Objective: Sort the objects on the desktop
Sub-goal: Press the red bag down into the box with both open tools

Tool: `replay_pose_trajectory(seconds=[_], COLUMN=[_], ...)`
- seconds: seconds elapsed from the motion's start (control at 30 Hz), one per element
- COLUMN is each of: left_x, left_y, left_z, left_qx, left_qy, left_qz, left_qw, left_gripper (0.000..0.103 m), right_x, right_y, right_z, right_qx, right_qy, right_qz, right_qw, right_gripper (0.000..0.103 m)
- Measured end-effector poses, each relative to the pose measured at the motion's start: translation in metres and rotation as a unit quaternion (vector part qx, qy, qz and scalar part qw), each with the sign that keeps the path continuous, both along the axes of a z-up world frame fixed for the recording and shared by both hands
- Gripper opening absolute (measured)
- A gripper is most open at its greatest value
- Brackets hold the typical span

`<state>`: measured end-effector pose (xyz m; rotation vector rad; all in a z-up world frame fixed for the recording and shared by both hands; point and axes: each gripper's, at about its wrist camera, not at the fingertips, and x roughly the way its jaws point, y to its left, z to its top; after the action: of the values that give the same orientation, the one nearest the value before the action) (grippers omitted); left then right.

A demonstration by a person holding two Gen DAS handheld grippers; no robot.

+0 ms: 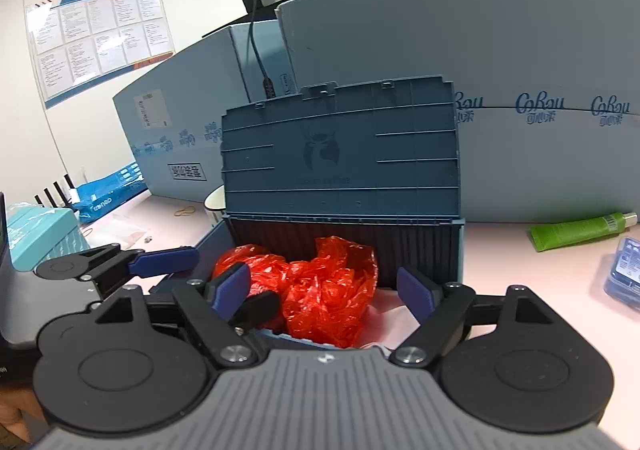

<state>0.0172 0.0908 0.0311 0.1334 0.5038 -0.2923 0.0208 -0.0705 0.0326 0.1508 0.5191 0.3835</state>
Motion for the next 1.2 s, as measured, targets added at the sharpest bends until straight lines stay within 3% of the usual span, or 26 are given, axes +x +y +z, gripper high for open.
replay_pose_trajectory(seconds=[0.6, 1.2], left_x=[-0.001, 0.001], left_y=[-0.009, -0.009], left_z=[0.002, 0.009], left_qx=[0.006, -0.013], left_qy=[-0.003, 0.003], left_qz=[-0.001, 0.017], left_qw=[1.0, 0.9998], left_gripper=[0.094, 0.099], right_x=[0.0, -0.002], right_y=[-0.005, -0.01], right_z=[0.005, 0.011], right_qx=[0.002, 0.0], right_qy=[-0.014, -0.018], right_qz=[-0.013, -0.021], right_qw=[1.0, 1.0], right_gripper=[0.087, 0.094])
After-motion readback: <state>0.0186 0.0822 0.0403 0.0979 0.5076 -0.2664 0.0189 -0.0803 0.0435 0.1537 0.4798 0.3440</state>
